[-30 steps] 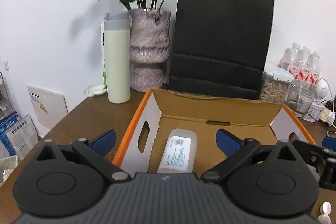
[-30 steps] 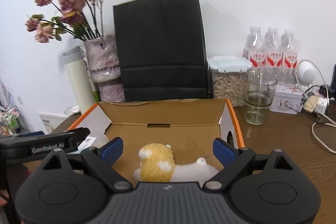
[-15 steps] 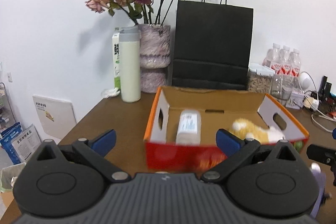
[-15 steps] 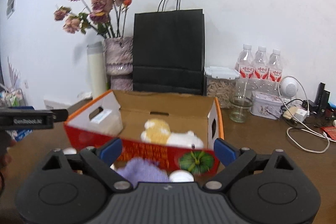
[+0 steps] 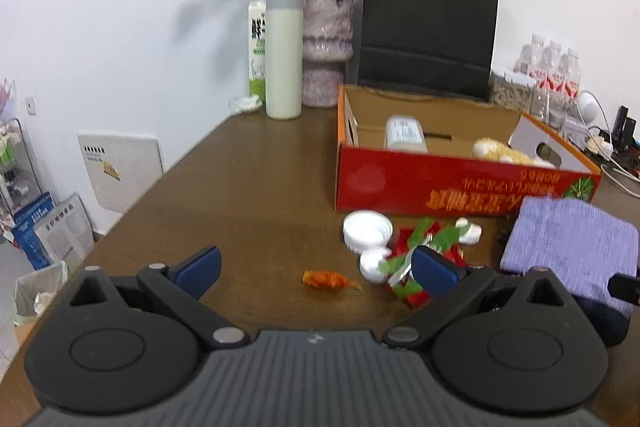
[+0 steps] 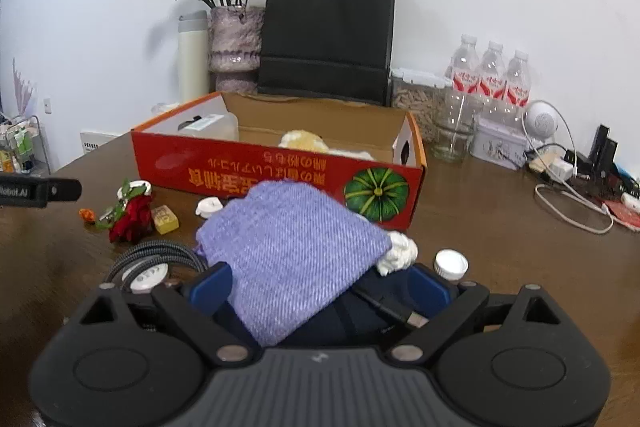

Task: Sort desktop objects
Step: 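Open both tools to release the container and hamster into the box, then grasp the black braided cable with the right tool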

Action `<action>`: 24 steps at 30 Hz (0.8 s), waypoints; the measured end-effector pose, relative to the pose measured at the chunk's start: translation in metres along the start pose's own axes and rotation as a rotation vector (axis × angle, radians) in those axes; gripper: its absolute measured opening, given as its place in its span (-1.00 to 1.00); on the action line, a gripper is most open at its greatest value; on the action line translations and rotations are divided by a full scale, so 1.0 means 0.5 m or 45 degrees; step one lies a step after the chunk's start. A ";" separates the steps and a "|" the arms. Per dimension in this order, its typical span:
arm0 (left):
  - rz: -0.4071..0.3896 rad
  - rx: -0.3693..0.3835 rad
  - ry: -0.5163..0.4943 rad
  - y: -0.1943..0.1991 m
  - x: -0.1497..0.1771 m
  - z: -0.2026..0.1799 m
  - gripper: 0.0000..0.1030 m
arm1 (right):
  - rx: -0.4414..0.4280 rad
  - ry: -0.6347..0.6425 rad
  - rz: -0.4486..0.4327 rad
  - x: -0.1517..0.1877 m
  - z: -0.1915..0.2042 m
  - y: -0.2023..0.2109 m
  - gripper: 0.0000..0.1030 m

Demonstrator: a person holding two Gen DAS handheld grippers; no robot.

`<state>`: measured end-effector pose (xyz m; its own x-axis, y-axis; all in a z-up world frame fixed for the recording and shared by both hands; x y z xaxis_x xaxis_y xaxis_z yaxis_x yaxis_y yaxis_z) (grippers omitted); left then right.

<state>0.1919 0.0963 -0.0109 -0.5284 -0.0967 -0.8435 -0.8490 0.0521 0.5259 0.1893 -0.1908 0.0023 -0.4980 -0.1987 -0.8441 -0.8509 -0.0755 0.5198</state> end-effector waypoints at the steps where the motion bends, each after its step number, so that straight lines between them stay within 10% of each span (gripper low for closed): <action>1: 0.016 0.007 0.005 -0.004 0.003 0.000 1.00 | 0.001 0.000 0.005 0.000 0.000 -0.003 0.83; 13: 0.041 0.118 -0.087 -0.003 0.027 -0.063 1.00 | -0.013 0.026 -0.035 -0.004 0.028 0.013 0.78; 24: 0.070 0.068 -0.094 0.017 0.052 -0.041 1.00 | -0.319 0.152 -0.003 -0.006 0.151 0.036 0.24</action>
<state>0.1712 0.0739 -0.0259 -0.5716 -0.0185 -0.8203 -0.8168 0.1084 0.5667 0.1628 -0.1176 0.0041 -0.4602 -0.3106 -0.8317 -0.7768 -0.3127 0.5466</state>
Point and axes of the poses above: each gripper's, at about its wrist camera, not at the fingertips, and y roughly against the way its jaws point, z to its left, x to its underside, the point moved 4 cm from there along -y, roughly the way its jaws point, and after that the axes turned 9 degrees about x, right-handed, at the moved point
